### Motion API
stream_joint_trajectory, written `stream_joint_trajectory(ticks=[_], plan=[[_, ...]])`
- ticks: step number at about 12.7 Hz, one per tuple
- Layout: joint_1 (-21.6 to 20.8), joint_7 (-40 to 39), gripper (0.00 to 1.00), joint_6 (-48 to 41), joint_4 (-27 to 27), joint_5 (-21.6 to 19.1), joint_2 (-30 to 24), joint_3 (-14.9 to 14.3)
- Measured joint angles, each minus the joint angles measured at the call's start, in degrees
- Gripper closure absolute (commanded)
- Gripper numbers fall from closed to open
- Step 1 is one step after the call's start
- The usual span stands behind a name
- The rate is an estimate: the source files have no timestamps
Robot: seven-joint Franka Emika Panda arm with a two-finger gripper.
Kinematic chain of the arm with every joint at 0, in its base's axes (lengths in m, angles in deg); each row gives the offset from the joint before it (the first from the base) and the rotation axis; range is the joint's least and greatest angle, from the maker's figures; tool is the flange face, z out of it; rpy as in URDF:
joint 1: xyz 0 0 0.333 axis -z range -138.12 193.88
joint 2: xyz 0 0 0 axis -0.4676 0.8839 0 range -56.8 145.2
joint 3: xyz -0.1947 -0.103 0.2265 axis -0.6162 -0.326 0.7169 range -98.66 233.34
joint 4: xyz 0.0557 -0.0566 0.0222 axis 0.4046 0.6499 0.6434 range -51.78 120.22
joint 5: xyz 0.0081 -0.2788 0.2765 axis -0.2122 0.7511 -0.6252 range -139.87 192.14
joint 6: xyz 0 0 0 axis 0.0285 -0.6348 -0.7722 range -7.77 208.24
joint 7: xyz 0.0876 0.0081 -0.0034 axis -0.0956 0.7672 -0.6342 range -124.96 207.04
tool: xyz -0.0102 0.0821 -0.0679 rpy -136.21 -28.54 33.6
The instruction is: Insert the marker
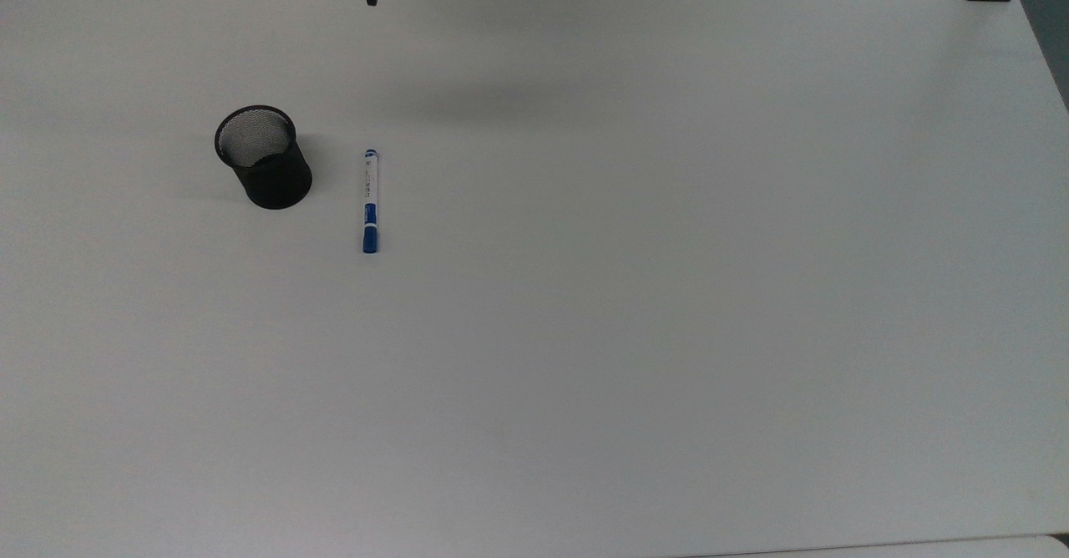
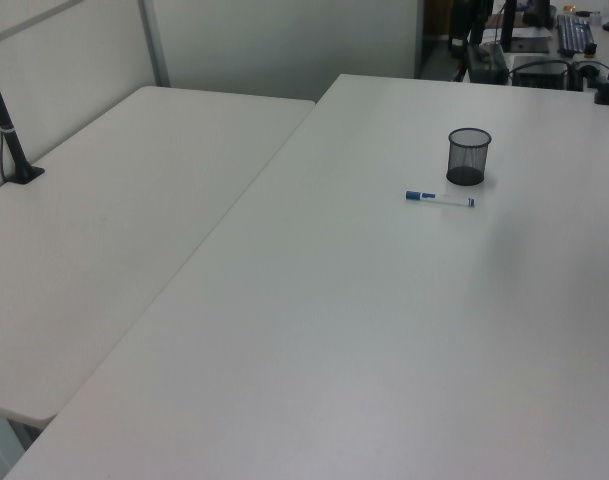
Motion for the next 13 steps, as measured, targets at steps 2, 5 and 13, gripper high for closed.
stream_joint_trajectory(ticks=[2,5,13], plan=[[0.0,-1.1,0.0,0.0,0.0,0.0,0.0,0.0],[0.3,-8.2,0.0,0.0,0.1,0.0,0.1,-0.2],[-1.2,-13.3,0.0,10.4,6.4,3.1,7.8,0.2]])
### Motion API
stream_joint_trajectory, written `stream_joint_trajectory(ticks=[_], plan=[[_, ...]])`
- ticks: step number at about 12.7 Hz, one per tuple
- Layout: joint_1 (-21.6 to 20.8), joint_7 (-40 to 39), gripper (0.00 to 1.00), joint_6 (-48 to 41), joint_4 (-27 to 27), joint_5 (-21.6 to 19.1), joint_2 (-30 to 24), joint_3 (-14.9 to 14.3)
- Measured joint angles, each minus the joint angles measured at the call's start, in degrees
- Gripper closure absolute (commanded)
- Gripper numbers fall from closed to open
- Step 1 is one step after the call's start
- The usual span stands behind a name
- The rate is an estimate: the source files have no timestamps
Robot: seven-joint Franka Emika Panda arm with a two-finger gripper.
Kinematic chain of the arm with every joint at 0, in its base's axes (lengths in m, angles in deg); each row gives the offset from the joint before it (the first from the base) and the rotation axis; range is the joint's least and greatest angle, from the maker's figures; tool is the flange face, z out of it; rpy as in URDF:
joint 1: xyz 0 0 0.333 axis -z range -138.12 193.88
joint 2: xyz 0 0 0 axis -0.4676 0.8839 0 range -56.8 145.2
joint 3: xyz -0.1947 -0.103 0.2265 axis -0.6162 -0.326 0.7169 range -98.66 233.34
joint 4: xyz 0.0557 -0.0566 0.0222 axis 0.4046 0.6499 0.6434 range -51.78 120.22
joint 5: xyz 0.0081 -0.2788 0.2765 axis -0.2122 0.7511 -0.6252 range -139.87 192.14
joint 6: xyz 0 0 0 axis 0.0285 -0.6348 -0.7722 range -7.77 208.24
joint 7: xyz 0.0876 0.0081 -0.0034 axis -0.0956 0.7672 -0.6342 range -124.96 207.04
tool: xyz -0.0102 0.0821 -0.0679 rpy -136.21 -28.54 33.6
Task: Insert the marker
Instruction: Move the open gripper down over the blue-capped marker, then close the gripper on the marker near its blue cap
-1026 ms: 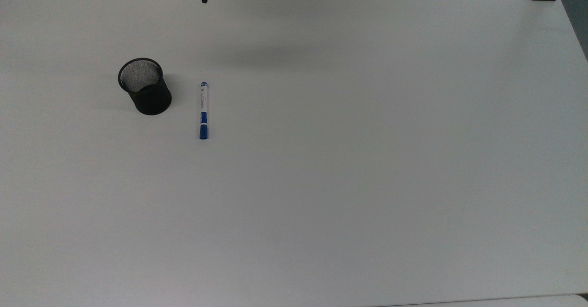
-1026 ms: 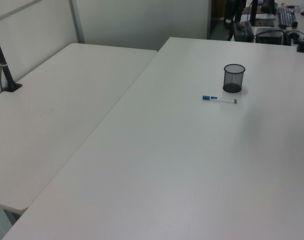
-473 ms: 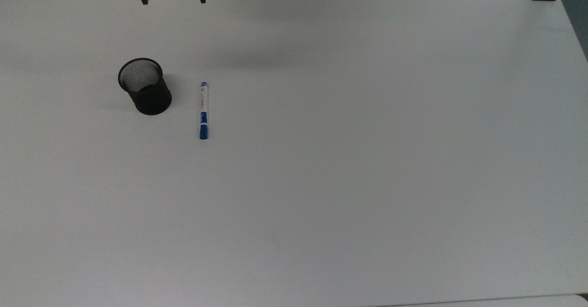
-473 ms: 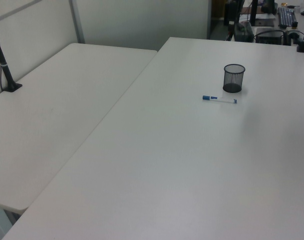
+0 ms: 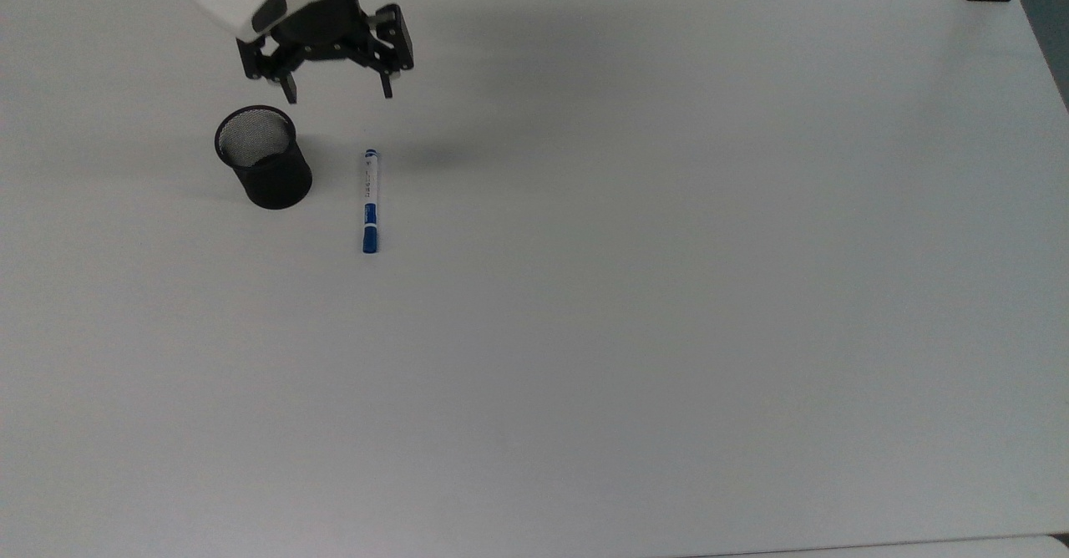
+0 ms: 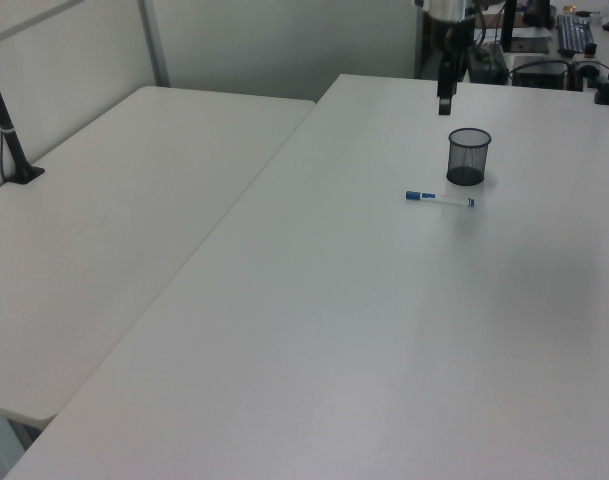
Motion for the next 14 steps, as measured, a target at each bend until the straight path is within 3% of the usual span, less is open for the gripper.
stream_joint_trajectory(ticks=[4,9,11,14], plan=[[-1.1,8.8,0.02,12.2,5.3,3.5,4.9,0.0],[-1.3,12.2,0.23,19.2,5.9,4.8,12.4,0.0],[-1.2,13.7,0.25,21.5,5.9,4.8,14.1,0.0],[-1.2,16.0,0.49,24.1,5.9,4.8,15.9,0.0]])
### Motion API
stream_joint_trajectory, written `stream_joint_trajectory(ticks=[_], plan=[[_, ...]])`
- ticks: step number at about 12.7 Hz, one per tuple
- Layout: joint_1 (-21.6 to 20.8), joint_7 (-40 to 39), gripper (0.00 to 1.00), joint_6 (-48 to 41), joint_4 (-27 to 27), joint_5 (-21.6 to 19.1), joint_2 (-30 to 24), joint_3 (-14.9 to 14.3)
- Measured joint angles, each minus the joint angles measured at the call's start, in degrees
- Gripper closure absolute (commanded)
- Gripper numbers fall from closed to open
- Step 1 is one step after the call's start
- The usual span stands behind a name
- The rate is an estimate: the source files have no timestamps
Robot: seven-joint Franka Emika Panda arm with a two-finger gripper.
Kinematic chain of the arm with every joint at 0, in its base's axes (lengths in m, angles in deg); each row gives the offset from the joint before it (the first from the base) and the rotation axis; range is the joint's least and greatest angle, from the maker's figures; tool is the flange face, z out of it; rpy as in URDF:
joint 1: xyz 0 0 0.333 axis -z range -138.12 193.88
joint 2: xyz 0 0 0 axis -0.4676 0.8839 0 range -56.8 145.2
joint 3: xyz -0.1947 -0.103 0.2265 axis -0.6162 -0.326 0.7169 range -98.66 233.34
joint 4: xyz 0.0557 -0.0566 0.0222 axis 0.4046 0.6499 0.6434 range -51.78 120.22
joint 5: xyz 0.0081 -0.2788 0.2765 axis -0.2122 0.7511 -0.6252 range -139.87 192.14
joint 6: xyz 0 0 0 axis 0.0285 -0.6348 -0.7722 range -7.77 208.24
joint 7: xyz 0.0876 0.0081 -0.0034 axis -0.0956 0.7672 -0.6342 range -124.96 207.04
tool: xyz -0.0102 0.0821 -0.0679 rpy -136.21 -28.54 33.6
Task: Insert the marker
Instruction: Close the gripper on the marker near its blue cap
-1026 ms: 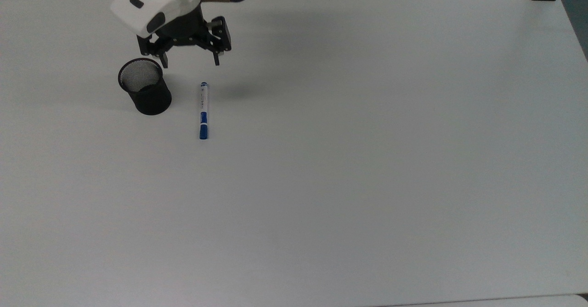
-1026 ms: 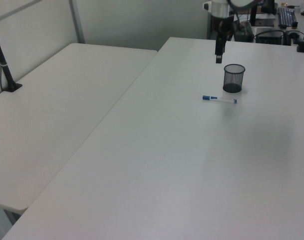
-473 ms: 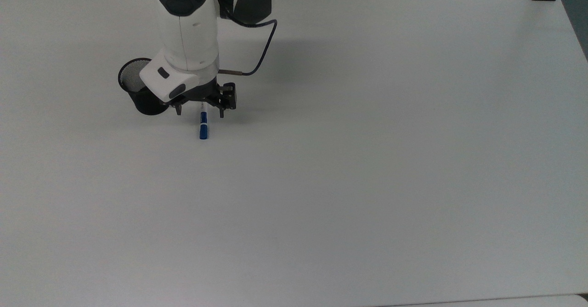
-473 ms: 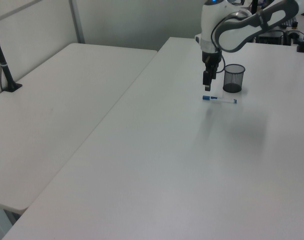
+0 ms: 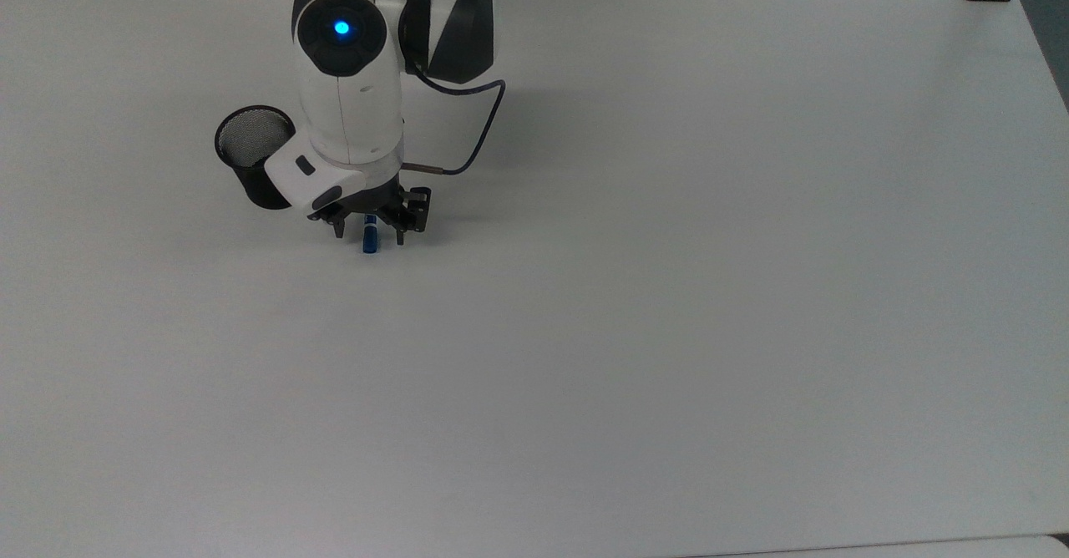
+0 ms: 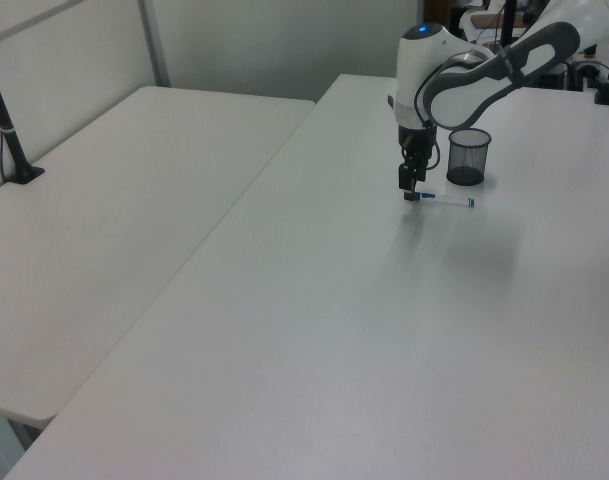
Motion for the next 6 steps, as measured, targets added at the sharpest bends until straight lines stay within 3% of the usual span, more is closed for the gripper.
stream_joint_trajectory(ticks=[1,3,5,6], plan=[[0.0,0.4,0.69,1.0,0.0,0.0,0.4,0.0],[0.0,0.9,0.9,1.9,0.0,0.0,0.8,0.0],[0.0,1.0,1.0,1.9,0.0,0.0,0.8,0.0],[0.0,1.0,1.0,1.9,-0.1,0.0,0.8,0.0]])
